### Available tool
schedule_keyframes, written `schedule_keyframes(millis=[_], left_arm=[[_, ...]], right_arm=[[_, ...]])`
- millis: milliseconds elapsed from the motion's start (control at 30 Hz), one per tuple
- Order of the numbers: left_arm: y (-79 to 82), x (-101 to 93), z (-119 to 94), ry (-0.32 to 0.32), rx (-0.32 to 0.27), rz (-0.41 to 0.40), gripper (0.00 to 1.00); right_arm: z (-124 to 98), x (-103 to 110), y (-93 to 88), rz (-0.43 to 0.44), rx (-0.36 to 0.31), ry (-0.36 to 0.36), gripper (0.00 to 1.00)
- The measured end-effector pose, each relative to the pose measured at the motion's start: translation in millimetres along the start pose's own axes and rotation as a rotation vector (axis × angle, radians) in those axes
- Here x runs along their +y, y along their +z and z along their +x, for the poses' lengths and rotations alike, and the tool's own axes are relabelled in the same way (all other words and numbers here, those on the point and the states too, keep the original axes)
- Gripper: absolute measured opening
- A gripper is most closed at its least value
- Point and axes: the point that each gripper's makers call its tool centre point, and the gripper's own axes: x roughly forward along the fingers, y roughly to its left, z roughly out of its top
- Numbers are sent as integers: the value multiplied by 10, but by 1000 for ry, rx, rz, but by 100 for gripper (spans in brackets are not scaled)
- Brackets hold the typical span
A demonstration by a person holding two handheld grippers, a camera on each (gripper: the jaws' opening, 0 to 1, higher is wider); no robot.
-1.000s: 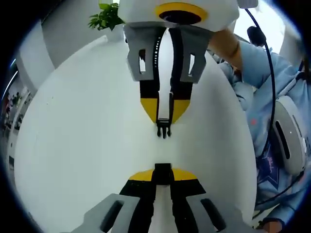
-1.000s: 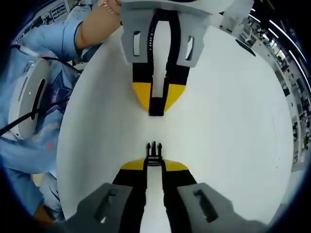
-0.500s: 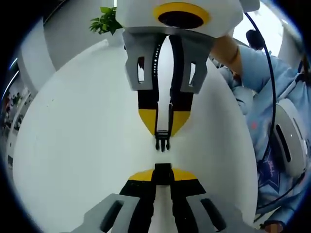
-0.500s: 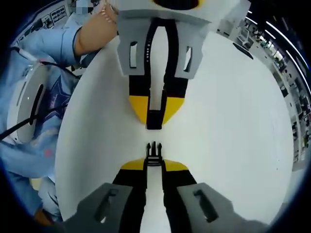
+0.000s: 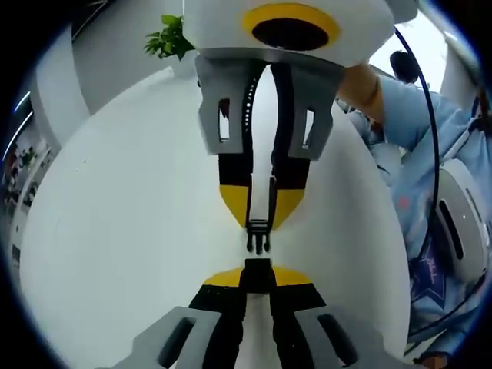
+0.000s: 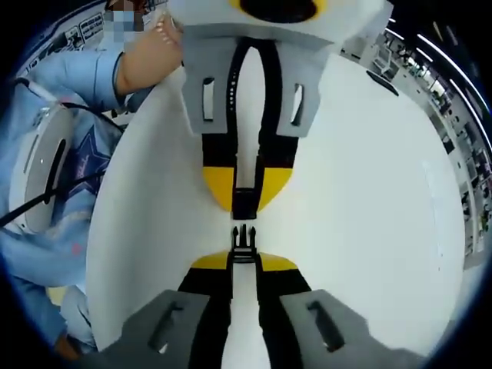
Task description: Snap the two parts of the plastic buckle together until the buckle closes and remains connected.
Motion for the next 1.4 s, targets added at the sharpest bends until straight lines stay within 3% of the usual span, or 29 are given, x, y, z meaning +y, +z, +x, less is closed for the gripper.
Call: schedule_keyframes(millis=[800,967,1400], left_arm=[[0,-18,41,0,-9,20,11],[2,33,36,27,-25,38,17],[61,-14,70,-5,-57,33,12]], right_arm=[[53,3,66,-26,-20,-2,11],[55,4,61,-25,-15,-2,11],[56,7,56,-31,-11,-9,11]])
